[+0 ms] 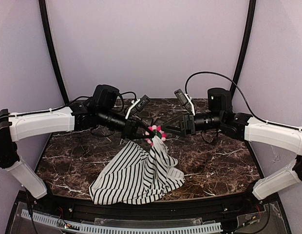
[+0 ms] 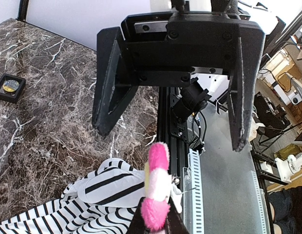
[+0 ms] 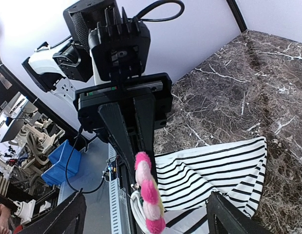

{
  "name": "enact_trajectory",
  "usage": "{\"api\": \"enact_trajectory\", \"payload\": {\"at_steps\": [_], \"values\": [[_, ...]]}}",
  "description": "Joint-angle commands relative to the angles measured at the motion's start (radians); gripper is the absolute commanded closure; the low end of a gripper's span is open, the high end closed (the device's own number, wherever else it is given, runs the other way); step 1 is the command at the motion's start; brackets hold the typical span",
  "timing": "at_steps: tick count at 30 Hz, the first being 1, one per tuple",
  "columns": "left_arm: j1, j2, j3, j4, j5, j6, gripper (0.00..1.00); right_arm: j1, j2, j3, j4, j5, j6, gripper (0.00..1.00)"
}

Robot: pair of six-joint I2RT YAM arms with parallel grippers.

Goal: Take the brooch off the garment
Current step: Open the brooch with the flattened clothing, then remove the brooch from the flattened clothing.

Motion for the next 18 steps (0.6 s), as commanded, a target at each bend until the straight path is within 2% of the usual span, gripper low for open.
{"api": "enact_trajectory", "payload": {"at_steps": [1, 10, 18], "values": [[0.007, -0.015, 0.005, 0.037, 0.017, -0.012, 0.99, -0.004, -0.026, -0.072, 0.070, 0.045, 0.009, 0.14], [0.027, -0.034, -0.001, 0.035, -0.050, -0.021, 0.99, 0.060, -0.087, -0.210, 0.118, 0.150, -0.011, 0.12], [0.042, -0.033, -0.007, 0.053, -0.051, -0.042, 0.99, 0.141, -0.003, -0.219, 0.143, 0.249, -0.033, 0.18]]}}
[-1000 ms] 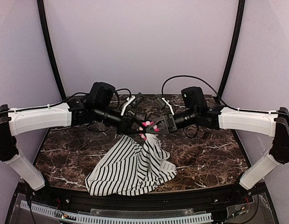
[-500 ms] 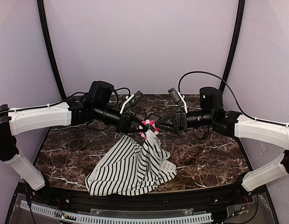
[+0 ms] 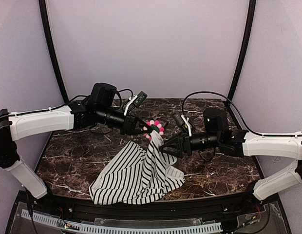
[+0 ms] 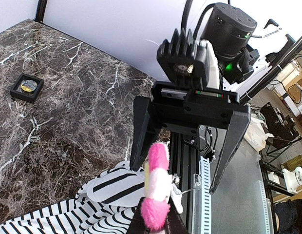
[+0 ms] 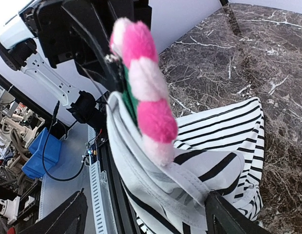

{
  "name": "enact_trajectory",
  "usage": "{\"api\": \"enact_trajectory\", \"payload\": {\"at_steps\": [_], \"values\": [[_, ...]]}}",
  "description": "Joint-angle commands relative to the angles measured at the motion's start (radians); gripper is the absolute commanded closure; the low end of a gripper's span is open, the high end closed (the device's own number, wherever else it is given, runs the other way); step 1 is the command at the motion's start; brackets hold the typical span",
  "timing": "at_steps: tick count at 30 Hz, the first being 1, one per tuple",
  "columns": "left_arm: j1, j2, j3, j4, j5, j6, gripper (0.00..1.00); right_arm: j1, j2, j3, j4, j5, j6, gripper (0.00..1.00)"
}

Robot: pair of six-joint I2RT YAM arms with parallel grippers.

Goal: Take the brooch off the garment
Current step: Remove the brooch from the flattened clothing.

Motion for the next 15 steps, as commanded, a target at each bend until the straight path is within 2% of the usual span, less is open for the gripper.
{"api": "enact_trajectory", "payload": {"at_steps": [1, 4, 7, 9, 11, 12, 15], "values": [[0.009, -0.034, -0.007, 0.036, -0.004, -0.020, 0.99, 0.039, 0.057, 0.006, 0.055, 0.076, -0.027, 0.18], [0.012, -0.034, -0.009, 0.039, -0.005, -0.022, 0.99, 0.061, 0.092, 0.024, 0.078, 0.099, -0.028, 0.25], [0.012, -0.035, -0.010, 0.038, -0.015, -0.022, 0.99, 0.086, 0.108, 0.040, 0.077, 0.160, -0.029, 0.39], [0.014, -0.036, -0.010, 0.032, -0.031, -0.018, 0.99, 0.097, 0.103, 0.035, 0.092, 0.188, -0.019, 0.58], [0.015, -0.037, -0.003, 0.010, -0.061, -0.001, 0.99, 0.101, 0.082, 0.029, 0.104, 0.227, -0.001, 0.88], [0.015, -0.037, -0.001, 0.000, -0.076, 0.015, 0.99, 0.103, 0.067, 0.026, 0.102, 0.254, 0.007, 0.98], [0.015, -0.044, 0.006, -0.045, -0.158, 0.047, 0.99, 0.102, 0.010, 0.025, 0.081, 0.334, 0.025, 1.00]]}}
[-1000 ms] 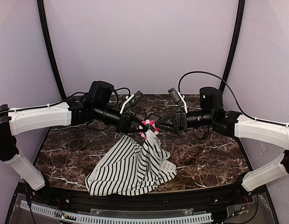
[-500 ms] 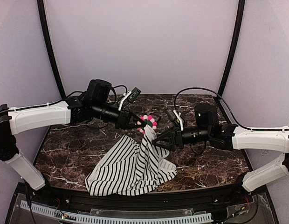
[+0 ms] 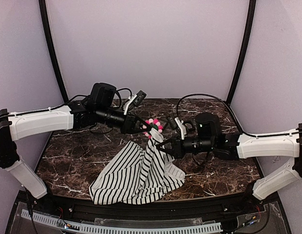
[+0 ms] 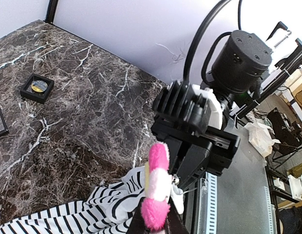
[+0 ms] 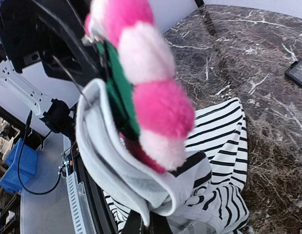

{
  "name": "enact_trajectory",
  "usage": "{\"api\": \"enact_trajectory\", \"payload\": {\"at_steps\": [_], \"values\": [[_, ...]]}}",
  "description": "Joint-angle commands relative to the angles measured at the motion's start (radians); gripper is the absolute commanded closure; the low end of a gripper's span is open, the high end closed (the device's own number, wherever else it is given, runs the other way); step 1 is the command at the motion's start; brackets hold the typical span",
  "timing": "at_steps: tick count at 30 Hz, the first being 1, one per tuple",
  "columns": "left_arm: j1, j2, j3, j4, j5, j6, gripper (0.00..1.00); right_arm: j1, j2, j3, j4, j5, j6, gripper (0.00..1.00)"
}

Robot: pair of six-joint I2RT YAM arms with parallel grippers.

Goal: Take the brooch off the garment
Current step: Remove the brooch from the flattened clothing.

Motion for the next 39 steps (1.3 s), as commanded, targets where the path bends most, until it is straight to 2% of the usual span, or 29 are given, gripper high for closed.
{"api": "enact_trajectory", "payload": {"at_steps": [1, 10, 15, 20, 29, 32, 39], "values": [[0.009, -0.044, 0.008, -0.065, -0.119, 0.062, 0.99, 0.008, -0.095, 0.015, 0.029, 0.151, 0.029, 1.00], [-0.015, -0.030, 0.044, -0.164, -0.260, 0.150, 0.99, 0.008, -0.137, 0.130, -0.081, 0.280, 0.027, 1.00], [-0.022, -0.019, 0.049, -0.176, -0.274, 0.154, 0.99, 0.007, -0.140, 0.168, -0.089, 0.328, 0.021, 1.00], [-0.009, -0.029, 0.048, -0.166, -0.282, 0.127, 0.99, 0.008, -0.218, 0.176, -0.152, 0.431, 0.001, 1.00], [0.058, -0.057, 0.038, -0.130, -0.253, 0.048, 0.99, 0.007, -0.347, 0.337, -0.516, 0.750, -0.096, 1.00], [0.088, -0.063, 0.032, -0.111, -0.248, 0.016, 0.99, 0.007, -0.362, 0.387, -0.638, 0.837, -0.106, 1.00], [0.119, -0.107, 0.020, -0.077, -0.218, 0.004, 0.99, -0.019, -0.335, 0.588, -0.946, 1.179, -0.076, 1.00]]}}
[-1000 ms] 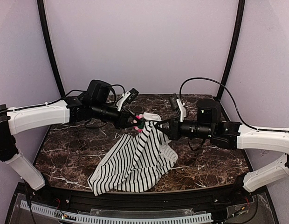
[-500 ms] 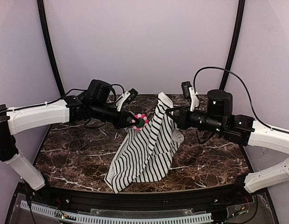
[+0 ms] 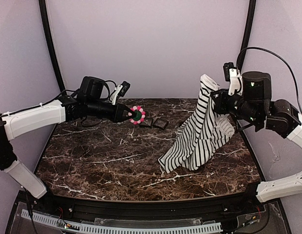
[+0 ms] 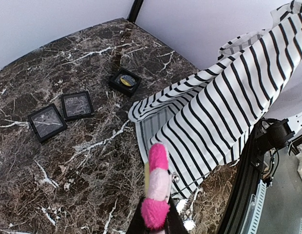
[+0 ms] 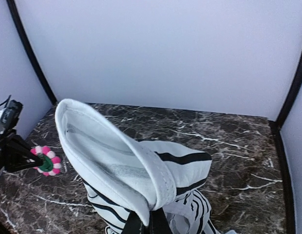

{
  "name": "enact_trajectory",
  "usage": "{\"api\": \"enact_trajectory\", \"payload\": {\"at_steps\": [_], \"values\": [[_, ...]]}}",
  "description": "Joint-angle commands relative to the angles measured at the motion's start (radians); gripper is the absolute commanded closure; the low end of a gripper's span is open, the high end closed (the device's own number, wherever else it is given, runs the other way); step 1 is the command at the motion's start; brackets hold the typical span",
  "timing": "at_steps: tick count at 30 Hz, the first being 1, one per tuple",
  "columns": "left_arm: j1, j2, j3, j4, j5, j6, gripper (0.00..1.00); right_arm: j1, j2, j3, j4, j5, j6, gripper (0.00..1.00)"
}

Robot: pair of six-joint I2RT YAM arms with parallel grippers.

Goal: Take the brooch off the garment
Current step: Remove the brooch from the flattened clothing, then place the flattened clothing in the corner of the board.

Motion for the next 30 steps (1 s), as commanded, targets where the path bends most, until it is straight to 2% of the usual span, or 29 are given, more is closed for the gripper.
{"api": "enact_trajectory", "payload": {"at_steps": [1, 3, 8, 11, 18, 20, 22, 23, 24, 27, 30], "values": [[0.005, -0.071, -0.007, 0.045, 0.038, -0.017, 0.99, -0.033, 0.042, 0.156, -0.249, 0.275, 0.018, 1.00], [0.005, -0.080, -0.009, 0.052, 0.045, -0.018, 0.99, -0.076, 0.075, 0.199, -0.314, 0.306, 0.032, 1.00], [0.005, -0.100, -0.013, 0.061, 0.059, -0.018, 0.99, -0.234, 0.121, 0.165, -0.367, 0.275, 0.087, 1.00], [0.005, -0.113, -0.015, 0.067, 0.060, -0.015, 0.99, -0.329, 0.116, 0.112, -0.342, 0.247, 0.119, 1.00], [0.005, -0.115, -0.017, 0.078, 0.092, -0.031, 0.99, -0.567, 0.133, -0.083, -0.217, 0.040, 0.195, 1.00], [0.005, -0.108, -0.013, 0.075, 0.093, -0.035, 0.99, -0.623, 0.138, -0.143, -0.187, -0.010, 0.206, 0.70], [0.005, -0.097, -0.010, 0.074, 0.106, -0.042, 0.99, -0.654, 0.130, -0.193, -0.158, -0.062, 0.210, 0.27], [0.005, -0.098, -0.011, 0.079, 0.114, -0.042, 0.99, -0.659, 0.123, -0.200, -0.152, -0.079, 0.207, 0.12], [0.005, -0.098, -0.012, 0.082, 0.120, -0.045, 0.99, -0.660, 0.112, -0.200, -0.149, -0.099, 0.200, 0.03], [0.005, -0.100, -0.016, 0.093, 0.143, -0.047, 0.99, -0.660, 0.057, -0.198, -0.098, -0.194, 0.133, 0.01], [0.005, -0.099, -0.016, 0.113, 0.181, -0.055, 0.99, -0.659, -0.021, -0.236, 0.013, -0.450, 0.026, 0.01]]}}
